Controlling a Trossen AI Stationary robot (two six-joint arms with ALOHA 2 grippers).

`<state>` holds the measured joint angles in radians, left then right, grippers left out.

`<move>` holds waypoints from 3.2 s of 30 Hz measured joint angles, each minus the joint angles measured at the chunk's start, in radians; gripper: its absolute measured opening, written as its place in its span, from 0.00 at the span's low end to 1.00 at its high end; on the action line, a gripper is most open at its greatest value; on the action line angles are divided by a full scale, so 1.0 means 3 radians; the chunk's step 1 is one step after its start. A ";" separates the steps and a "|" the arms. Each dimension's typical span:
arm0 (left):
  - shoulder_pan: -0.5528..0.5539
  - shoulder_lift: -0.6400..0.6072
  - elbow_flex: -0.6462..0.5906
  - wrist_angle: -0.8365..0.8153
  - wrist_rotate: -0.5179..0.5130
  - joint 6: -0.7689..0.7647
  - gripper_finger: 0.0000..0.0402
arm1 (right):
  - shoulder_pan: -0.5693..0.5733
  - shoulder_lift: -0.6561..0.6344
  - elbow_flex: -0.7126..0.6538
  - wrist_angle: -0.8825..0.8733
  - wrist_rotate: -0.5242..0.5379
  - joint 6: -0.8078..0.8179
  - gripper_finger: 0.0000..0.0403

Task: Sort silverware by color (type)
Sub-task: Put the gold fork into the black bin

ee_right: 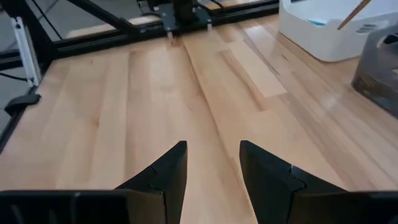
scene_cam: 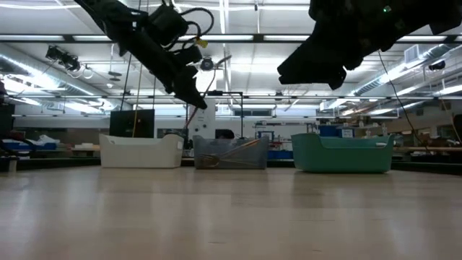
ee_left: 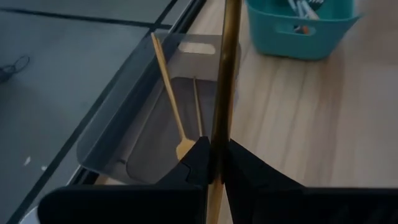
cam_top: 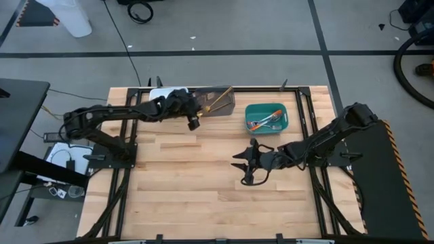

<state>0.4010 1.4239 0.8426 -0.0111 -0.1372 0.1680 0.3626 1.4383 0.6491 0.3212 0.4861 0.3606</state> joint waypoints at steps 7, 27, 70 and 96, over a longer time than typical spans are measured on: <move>0.0141 0.0353 0.0364 -0.0137 0.0171 0.0006 0.09 | 0.0033 0.0223 0.0000 0.0128 0.0059 0.0103 0.39; 0.0200 0.1125 0.1529 -0.1331 0.0386 -0.0034 0.09 | 0.0127 0.0333 0.0001 0.0250 0.0163 0.0089 0.39; 0.0484 0.1718 0.1664 -0.1556 0.0321 0.0397 0.09 | 0.0187 0.0333 0.0001 0.0371 0.0147 0.0010 0.39; 0.0458 0.1730 0.1663 -0.1247 0.0291 0.0393 0.36 | 0.0194 0.0333 0.0001 0.0371 0.0101 0.0043 0.39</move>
<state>0.5385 1.9430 1.3415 -0.3854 -0.0501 0.2860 0.4209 1.5383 0.6495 0.4324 0.5163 0.3736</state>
